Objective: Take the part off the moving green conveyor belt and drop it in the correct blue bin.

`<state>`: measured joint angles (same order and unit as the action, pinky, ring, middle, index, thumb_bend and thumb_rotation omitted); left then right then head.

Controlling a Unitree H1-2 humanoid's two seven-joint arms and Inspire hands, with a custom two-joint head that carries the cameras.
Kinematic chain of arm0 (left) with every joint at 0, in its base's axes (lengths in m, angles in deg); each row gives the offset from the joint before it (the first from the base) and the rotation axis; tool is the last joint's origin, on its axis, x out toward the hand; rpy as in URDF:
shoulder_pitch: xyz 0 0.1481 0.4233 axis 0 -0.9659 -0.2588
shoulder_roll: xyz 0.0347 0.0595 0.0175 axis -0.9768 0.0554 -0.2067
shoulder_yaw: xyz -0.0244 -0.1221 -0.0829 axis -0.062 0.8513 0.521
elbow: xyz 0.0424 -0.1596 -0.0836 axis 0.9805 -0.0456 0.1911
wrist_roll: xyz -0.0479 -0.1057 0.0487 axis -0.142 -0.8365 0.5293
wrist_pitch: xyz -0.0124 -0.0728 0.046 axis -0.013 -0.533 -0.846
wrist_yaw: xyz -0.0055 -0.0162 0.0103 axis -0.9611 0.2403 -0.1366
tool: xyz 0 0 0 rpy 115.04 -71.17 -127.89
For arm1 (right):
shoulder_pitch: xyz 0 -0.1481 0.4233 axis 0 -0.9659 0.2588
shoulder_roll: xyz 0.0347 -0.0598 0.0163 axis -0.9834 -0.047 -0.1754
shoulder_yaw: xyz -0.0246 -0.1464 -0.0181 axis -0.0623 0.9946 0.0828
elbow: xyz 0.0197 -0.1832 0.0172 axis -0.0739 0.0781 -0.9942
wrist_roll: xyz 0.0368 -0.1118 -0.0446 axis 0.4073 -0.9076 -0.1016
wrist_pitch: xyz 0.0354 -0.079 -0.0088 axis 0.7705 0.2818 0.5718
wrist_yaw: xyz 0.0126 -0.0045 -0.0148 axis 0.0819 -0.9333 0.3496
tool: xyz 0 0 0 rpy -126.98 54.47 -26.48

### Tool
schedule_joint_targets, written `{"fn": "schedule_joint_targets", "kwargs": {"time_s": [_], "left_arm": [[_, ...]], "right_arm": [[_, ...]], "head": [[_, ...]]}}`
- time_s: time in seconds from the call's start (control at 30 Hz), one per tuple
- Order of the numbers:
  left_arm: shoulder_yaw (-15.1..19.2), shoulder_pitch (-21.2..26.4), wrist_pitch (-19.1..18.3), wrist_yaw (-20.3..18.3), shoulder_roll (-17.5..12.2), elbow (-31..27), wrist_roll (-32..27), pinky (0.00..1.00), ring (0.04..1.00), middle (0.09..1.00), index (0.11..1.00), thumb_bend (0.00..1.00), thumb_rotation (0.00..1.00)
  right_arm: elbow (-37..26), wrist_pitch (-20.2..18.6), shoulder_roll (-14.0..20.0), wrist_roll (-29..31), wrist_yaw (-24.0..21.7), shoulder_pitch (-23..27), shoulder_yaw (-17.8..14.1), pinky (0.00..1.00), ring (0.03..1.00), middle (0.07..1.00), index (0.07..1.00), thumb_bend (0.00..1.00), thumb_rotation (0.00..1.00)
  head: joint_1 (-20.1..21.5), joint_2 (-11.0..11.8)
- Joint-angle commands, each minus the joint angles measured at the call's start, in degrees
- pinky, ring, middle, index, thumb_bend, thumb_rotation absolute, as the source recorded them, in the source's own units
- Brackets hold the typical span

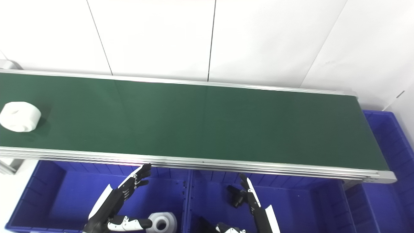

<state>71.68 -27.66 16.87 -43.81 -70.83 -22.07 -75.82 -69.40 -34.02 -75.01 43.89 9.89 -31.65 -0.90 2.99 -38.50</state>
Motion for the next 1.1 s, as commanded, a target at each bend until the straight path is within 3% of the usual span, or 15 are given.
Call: {"fn": "schedule_joint_targets", "kwargs": {"time_s": [0.0,0.17,0.3,0.43,0.63,1.07], "left_arm": [[-0.06,0.11,2.2,0.81,-0.2,-1.39,0.56,0.86,0.922,0.952,0.937,0.88,0.5],[-0.02,0.27,2.2,0.57,-0.33,-1.11,0.1,0.87,0.926,0.953,0.936,0.88,0.49],[-0.2,0.41,2.2,0.77,-0.42,-0.94,0.53,0.86,0.925,0.952,0.933,0.88,0.5],[-1.49,1.04,2.2,2.11,0.33,0.79,1.23,0.85,0.923,0.94,0.923,0.88,0.49],[-3.96,1.69,2.19,5.46,0.65,2.81,3.22,0.82,0.892,0.917,0.897,0.92,0.48],[-8.28,5.18,2.2,12.09,-0.98,6.77,5.51,0.75,0.851,0.889,0.873,0.93,0.43]], "right_arm": [[-0.86,3.21,-0.18,0.68,-0.34,-0.07,-0.16,0.91,0.966,1.0,0.983,0.84,0.5],[-0.68,2.66,-0.43,-1.4,-0.84,0.29,-0.33,0.92,0.982,1.0,0.987,0.84,0.55],[-0.68,1.97,-0.78,-1.27,-1.02,0.22,-0.72,0.92,0.983,1.0,0.98,0.84,0.54],[0.82,3.04,0.01,-0.04,-0.74,0.27,-1.09,0.92,0.989,1.0,0.985,0.84,0.53],[3.16,3.26,1.99,1.57,-0.14,0.94,-0.66,0.98,1.0,1.0,1.0,0.81,0.54],[7.32,3.28,2.97,3.93,-0.12,4.04,0.73,1.0,1.0,1.0,1.0,0.68,0.41]], "head": [[-0.03,0.03],[-0.11,-0.02],[-2.6,0.98],[-11.4,5.16],[-18.47,9.56],[-17.92,13.33]]}}
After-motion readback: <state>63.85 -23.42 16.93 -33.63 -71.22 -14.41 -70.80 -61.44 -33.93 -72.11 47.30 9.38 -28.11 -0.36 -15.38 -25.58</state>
